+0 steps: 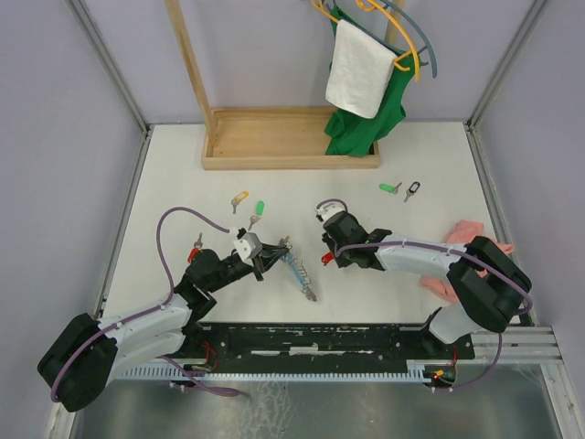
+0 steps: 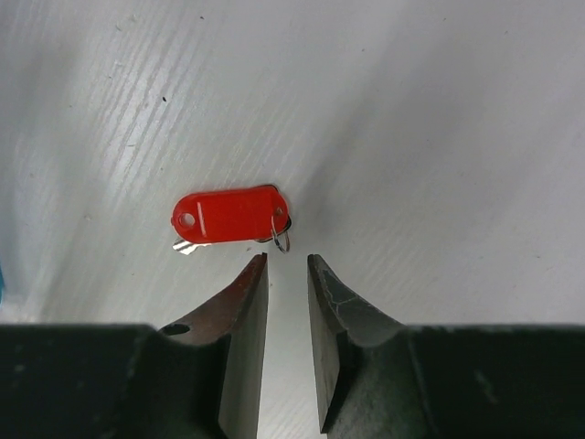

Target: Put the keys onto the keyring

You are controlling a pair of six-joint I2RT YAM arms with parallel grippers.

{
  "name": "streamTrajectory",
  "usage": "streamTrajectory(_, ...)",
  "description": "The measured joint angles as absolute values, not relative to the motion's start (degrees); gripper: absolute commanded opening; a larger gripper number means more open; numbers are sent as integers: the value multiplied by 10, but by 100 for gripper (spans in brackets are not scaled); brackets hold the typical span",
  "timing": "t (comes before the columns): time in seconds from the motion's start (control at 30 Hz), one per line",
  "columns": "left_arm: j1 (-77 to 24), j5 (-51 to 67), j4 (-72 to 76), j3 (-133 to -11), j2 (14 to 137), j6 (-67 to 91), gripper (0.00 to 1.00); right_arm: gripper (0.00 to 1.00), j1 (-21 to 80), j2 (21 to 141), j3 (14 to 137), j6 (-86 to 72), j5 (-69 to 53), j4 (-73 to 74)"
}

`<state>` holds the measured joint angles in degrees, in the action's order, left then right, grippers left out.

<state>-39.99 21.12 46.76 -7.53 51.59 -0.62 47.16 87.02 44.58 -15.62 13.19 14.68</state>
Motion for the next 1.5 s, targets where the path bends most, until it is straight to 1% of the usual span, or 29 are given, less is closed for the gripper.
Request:
streamTrajectory(0.07,-400,214,468,-75,516,-10,3,28,472,870,441,-154,132,139)
streamTrajectory(0.33,-400,221,468,-75,520,-20,3,25,472,870,438,-143,132,105)
streamTrajectory(0.6,-400,229,468,-75,521,-20,3,22,472,872,438,-137,135,102)
streamTrajectory(1.0,-400,231,468,-75,526,-20,3,19,472,892,438,-136,136,105)
streamTrajectory(1.13,-400,231,468,-75,526,-20,3,13,472,893,438,-136,136,106)
streamTrajectory(1.3,-400,233,468,-75,526,-22,3,1,472,896,438,-135,137,105)
streamTrajectory(1.5,-400,247,473,-75,528,-30,3,1,472,883,438,-122,141,108)
